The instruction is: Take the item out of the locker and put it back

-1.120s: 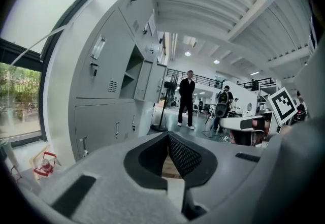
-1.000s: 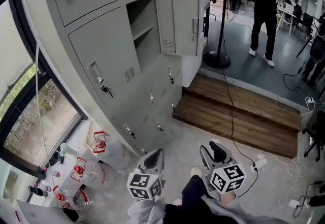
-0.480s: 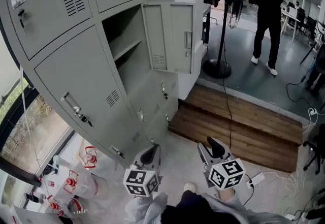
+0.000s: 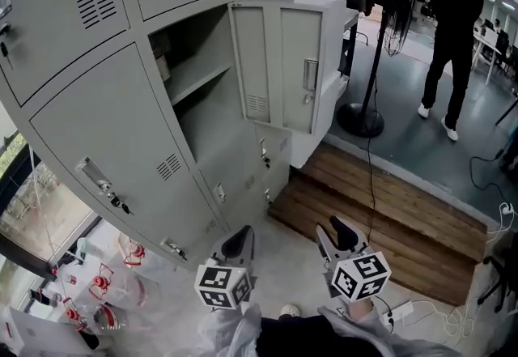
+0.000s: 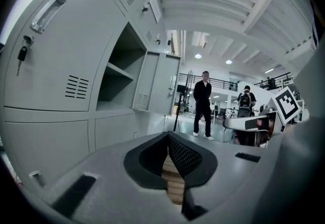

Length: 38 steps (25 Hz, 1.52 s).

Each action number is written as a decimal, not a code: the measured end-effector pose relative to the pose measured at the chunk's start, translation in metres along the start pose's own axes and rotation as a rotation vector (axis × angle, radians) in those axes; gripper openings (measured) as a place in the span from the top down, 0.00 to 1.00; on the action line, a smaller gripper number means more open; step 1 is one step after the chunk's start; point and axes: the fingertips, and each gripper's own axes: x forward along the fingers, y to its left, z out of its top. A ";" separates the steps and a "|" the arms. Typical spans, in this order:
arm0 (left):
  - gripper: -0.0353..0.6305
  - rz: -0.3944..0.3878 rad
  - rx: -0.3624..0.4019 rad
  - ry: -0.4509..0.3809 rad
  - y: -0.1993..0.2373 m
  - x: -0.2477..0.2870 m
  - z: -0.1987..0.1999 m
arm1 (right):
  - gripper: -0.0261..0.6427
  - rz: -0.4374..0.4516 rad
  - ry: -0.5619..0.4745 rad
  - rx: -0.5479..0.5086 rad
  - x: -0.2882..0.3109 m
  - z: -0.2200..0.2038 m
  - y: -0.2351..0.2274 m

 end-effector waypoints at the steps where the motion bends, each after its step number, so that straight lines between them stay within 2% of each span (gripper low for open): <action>1: 0.94 0.008 -0.003 0.000 0.000 0.004 -0.001 | 0.75 0.006 0.005 -0.002 0.003 -0.001 -0.004; 12: 0.94 0.072 -0.006 0.038 0.010 0.014 -0.014 | 0.75 0.058 0.041 0.024 0.023 -0.015 -0.015; 19: 0.94 0.136 0.020 0.005 0.043 0.030 0.009 | 0.75 0.125 0.023 -0.001 0.067 0.002 -0.010; 29: 0.94 0.298 0.036 -0.127 0.115 0.074 0.078 | 0.75 0.334 -0.033 -0.088 0.198 0.072 0.009; 38: 0.94 0.432 0.040 -0.203 0.162 0.079 0.120 | 0.75 0.526 -0.091 -0.129 0.289 0.129 0.051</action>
